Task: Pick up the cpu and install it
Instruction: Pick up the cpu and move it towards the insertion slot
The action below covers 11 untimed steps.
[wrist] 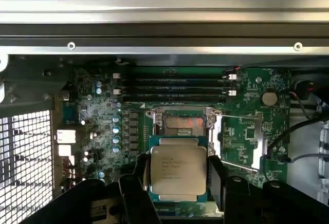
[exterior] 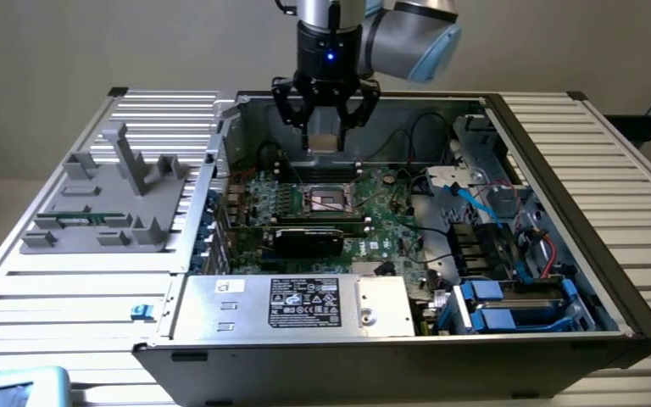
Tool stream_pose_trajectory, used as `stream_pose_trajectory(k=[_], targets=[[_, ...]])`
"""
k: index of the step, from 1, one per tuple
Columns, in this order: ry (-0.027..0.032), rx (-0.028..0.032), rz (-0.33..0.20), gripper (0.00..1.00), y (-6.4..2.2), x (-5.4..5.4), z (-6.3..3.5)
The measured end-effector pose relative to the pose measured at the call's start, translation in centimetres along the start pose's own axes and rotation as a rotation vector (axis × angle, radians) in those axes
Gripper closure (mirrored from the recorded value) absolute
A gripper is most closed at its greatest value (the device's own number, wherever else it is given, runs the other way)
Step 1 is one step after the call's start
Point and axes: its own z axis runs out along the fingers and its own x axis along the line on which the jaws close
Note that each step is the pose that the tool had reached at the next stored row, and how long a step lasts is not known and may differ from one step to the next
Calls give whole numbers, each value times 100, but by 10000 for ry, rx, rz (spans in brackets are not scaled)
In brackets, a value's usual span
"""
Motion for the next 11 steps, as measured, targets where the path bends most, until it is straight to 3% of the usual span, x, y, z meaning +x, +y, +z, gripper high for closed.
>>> stream_pose_trajectory(k=[3,5,7,9,11], targets=[[0,28,22,44,0,-50,32],[-2,112,35,44,3,-58,45],[-4,233,39,44,11,-60,55],[-9,247,38,44,13,-60,68],[-9,212,43,44,13,-61,90]])
